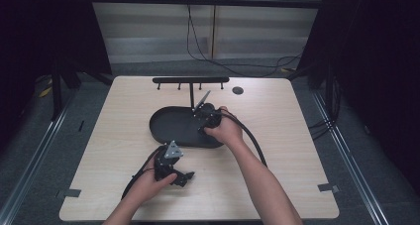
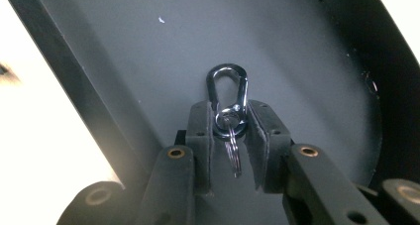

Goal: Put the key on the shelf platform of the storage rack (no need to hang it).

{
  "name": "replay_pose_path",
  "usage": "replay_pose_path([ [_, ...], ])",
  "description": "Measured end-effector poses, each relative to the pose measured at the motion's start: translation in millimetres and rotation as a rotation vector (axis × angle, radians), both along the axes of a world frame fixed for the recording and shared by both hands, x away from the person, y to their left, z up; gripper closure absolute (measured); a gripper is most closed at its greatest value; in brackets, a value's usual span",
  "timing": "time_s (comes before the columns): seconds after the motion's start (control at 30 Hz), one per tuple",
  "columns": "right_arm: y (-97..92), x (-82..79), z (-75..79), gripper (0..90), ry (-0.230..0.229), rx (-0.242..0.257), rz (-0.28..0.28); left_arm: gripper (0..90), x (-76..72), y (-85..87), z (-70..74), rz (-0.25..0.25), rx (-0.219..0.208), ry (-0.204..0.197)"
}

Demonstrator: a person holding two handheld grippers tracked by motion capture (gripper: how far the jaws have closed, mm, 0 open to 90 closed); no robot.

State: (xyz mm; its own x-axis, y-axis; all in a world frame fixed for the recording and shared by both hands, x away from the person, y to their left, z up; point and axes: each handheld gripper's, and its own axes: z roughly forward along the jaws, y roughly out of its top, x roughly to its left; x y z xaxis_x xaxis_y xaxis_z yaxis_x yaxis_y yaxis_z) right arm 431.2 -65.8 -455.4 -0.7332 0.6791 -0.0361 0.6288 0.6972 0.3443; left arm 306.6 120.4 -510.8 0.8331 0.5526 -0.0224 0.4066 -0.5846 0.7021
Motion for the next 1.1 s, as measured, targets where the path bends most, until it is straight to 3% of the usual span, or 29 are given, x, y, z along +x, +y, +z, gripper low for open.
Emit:
replay_pose_path([
  [0.63, -3.3, 2.0, 0.9, 69.0, -0.02, 0.026, -0.015, 0.0, -0.1, -0.2, 0.1, -0.002, 0.0, 0.0],
  [0.97, -6.9, -1.8, 5.5, 58.9, -0.027, 0.042, -0.019, 0.0, -0.1, -0.2, 0.1, -0.003, 0.001, 0.0],
  [1.1, -7.2, -3.8, 7.6, 50.7, -0.021, 0.066, -0.029, 0.0, -0.1, -0.2, 0.1, -0.003, 0.001, 0.0],
])
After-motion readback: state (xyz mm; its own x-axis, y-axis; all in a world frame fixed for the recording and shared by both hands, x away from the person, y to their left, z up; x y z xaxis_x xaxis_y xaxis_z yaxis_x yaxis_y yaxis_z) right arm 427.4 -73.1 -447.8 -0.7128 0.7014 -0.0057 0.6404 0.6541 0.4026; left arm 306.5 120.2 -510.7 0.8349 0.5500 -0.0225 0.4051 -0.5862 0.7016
